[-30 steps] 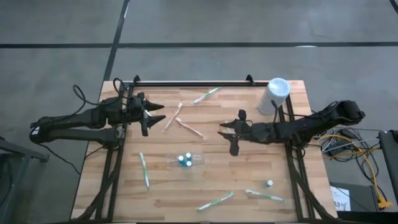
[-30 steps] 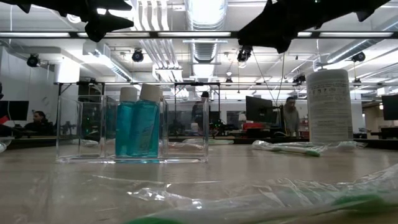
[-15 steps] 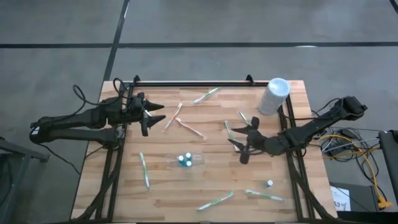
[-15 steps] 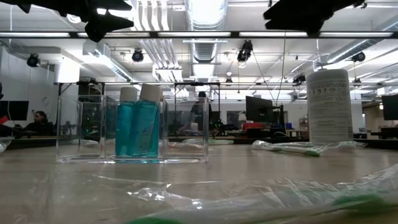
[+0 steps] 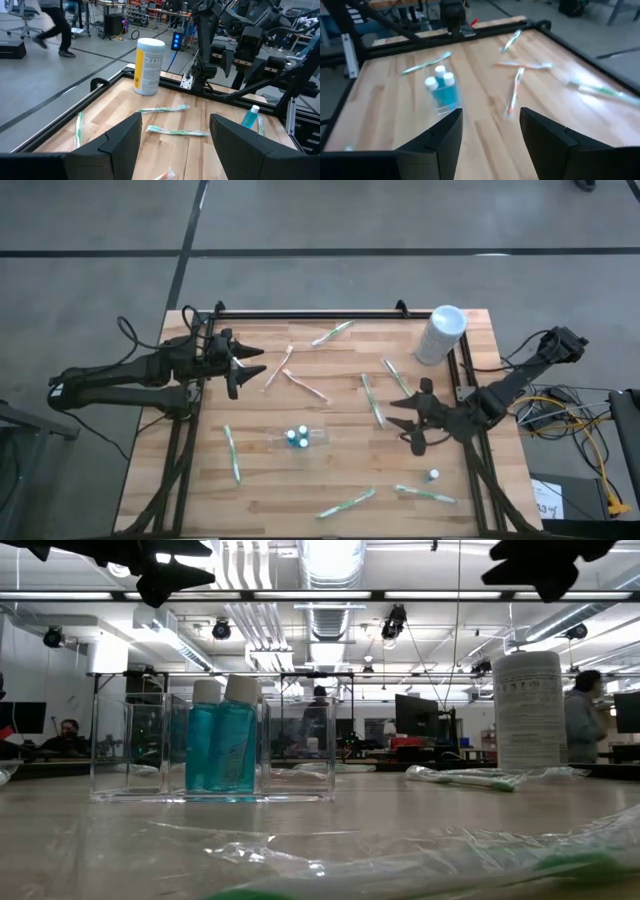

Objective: Pick & Place toothbrushing station
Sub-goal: Put the blue mouthwash into the transparent organizer

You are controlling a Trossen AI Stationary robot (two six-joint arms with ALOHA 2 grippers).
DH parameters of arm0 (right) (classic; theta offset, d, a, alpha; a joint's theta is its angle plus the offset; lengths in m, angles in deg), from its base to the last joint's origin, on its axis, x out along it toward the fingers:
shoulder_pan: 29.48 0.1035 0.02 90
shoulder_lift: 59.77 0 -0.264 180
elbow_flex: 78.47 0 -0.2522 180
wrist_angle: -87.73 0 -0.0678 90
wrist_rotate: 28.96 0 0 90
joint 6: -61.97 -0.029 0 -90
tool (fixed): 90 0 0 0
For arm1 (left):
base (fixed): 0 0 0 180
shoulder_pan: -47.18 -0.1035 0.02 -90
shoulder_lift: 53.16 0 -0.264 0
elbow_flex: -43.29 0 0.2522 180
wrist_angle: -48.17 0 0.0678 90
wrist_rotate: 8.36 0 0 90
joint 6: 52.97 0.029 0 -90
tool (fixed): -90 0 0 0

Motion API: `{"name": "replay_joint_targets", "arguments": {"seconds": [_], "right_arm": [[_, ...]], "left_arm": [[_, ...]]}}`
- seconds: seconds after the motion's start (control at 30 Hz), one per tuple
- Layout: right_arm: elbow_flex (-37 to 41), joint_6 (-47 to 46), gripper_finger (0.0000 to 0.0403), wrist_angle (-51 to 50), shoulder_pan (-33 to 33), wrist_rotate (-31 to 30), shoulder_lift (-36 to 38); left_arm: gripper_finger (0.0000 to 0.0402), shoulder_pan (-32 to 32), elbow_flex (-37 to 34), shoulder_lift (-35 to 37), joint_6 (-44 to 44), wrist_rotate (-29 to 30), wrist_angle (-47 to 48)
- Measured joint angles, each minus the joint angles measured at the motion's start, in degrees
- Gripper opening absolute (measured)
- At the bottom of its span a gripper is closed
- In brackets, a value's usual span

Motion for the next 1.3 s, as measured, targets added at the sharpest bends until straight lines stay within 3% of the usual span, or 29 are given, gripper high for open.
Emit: {"name": "replay_joint_targets", "arguments": {"seconds": [0.43, 0.63, 0.93, 1.07, 1.3], "right_arm": [[0.0, -17.05, 0.018, -10.72, 9.42, 5.42, 4.9], [0.0, -24.07, 0.0176, -19.24, 13.77, 17.06, 8.16], [0.0, -32.64, 0.0176, -23.21, 15.24, 36.56, 10.36], [0.0, -33.59, 0.0176, -27.09, 15.24, 40.22, 10.29], [0.11, -33.51, 0.0178, -29.24, 15.22, 40.48, 9.19]], "left_arm": [[0.0239, 0.02, 0.0, -0.02, 0.0, 0.05, 0.0], [0.0239, 0.01, 0.0, -0.01, 0.0, 0.09, 0.0], [0.0239, 0.01, 0.0, -0.02, 0.01, 0.31, 0.0], [0.0239, 0.01, 0.0, -0.02, 0.01, 0.28, 0.0], [0.0239, 0.0, 0.0, -0.02, 0.01, 0.26, 0.0]]}}
